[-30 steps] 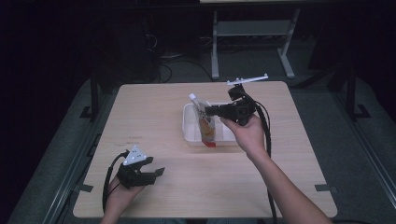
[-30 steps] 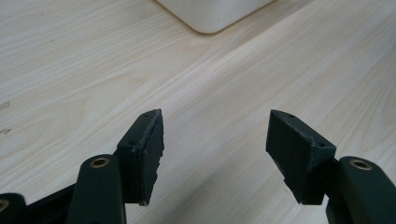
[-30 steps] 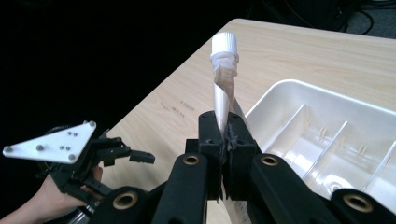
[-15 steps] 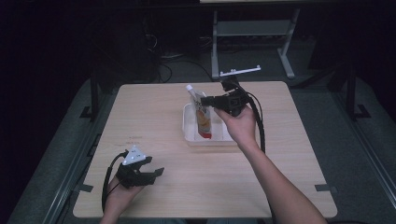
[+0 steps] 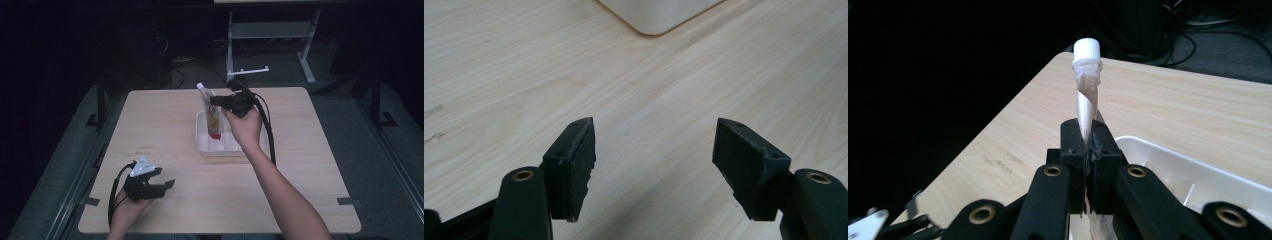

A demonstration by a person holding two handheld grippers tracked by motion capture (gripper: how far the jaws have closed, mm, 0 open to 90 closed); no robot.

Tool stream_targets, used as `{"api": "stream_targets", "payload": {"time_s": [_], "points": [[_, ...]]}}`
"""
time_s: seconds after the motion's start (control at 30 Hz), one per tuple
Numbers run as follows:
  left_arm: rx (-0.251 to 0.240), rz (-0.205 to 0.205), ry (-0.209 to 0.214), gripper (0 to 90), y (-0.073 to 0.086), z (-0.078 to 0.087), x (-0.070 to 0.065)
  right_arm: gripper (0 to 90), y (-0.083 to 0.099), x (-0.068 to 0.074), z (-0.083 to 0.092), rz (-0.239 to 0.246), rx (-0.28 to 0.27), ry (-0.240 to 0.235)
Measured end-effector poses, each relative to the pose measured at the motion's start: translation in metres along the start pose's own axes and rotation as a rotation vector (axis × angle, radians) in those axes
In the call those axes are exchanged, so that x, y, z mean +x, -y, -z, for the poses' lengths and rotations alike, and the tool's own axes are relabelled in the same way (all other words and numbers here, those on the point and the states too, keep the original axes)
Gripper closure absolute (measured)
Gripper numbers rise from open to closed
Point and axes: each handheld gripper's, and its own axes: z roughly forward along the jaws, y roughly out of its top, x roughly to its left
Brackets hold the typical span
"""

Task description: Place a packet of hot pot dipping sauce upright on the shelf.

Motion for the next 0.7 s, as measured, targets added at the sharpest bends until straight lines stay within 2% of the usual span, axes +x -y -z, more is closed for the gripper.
{"api": "stream_targets", "payload": {"time_s": [0.33,0.7], "points": [[0.0,0.0,0.001,33.0,0.0,0.0,0.001,87.0,0.0,-0.008,-0.012,-0.025,-0.016,0.045],[-0.005,0.001,0.003,32.7,0.0,0.001,0.001,86.9,0.002,-0.013,-0.022,-0.039,-0.015,0.071]]}}
